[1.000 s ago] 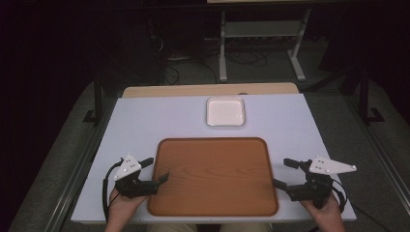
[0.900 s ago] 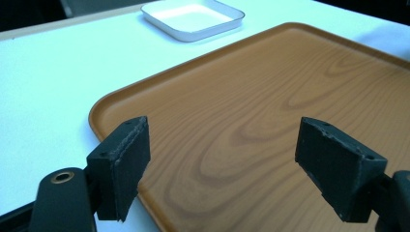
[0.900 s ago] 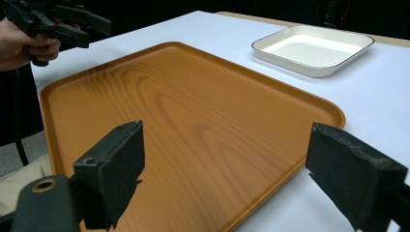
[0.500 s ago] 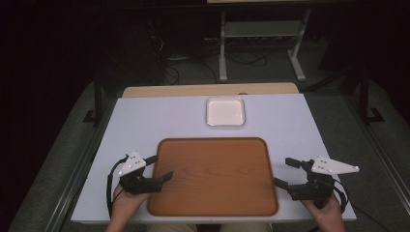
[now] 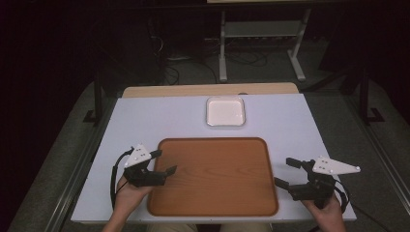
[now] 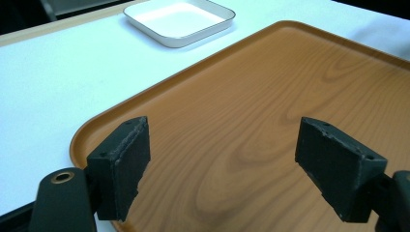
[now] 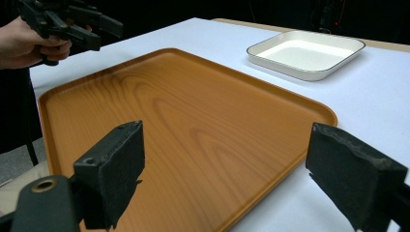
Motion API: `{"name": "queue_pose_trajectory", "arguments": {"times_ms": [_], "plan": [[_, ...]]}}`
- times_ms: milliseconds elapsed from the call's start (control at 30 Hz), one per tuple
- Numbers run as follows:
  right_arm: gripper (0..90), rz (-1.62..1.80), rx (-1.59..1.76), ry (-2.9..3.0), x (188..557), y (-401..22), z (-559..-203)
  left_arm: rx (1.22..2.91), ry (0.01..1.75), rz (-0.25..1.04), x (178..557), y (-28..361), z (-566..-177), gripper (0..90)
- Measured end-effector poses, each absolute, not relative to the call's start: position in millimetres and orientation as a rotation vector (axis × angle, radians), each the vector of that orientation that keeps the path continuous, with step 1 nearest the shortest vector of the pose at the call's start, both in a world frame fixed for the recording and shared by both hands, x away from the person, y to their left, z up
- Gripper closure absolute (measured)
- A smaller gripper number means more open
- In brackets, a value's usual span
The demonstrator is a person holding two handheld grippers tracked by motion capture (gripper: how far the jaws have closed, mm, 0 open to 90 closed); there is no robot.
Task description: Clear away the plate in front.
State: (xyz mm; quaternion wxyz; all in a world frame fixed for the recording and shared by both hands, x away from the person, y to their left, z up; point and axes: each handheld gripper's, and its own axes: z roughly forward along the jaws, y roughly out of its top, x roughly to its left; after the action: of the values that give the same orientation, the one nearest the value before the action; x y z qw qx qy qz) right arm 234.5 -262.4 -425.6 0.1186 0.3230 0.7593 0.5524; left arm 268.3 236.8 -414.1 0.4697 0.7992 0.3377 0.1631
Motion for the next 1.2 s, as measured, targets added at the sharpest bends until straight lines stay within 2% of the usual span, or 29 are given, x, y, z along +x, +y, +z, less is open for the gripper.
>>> {"name": "queue_pose_trajectory", "arguments": {"times_ms": [1200], "plan": [[13.1,1.612,0.938,2.222,234,-264,-426,2.055,0.818,0.366,321,203,-395,22.8]]}}
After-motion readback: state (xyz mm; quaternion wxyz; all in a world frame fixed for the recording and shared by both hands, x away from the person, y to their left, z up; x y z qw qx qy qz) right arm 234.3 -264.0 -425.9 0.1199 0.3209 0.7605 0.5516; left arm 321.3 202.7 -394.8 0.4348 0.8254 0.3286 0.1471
